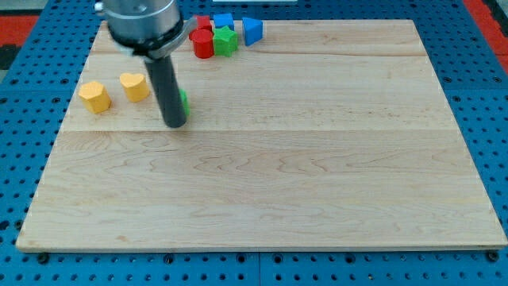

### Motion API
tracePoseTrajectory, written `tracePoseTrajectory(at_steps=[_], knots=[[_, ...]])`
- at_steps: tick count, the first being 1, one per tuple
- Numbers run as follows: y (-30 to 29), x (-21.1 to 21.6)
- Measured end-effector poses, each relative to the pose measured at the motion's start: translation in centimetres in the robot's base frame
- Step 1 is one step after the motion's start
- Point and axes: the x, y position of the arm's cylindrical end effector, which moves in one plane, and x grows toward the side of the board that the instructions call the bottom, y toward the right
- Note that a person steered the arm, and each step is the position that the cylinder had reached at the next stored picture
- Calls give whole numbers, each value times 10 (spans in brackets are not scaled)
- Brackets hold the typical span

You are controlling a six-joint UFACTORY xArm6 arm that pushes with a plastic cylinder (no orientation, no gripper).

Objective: Push the green circle into the group of blocks

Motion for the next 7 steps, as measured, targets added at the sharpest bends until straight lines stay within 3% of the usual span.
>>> tracePoseTrajectory(at_steps=[2,3,4,5,6,7], knots=[[-29,24],[-39,-1],[-13,-42],[55,-61],[103,-71],[103,-64]])
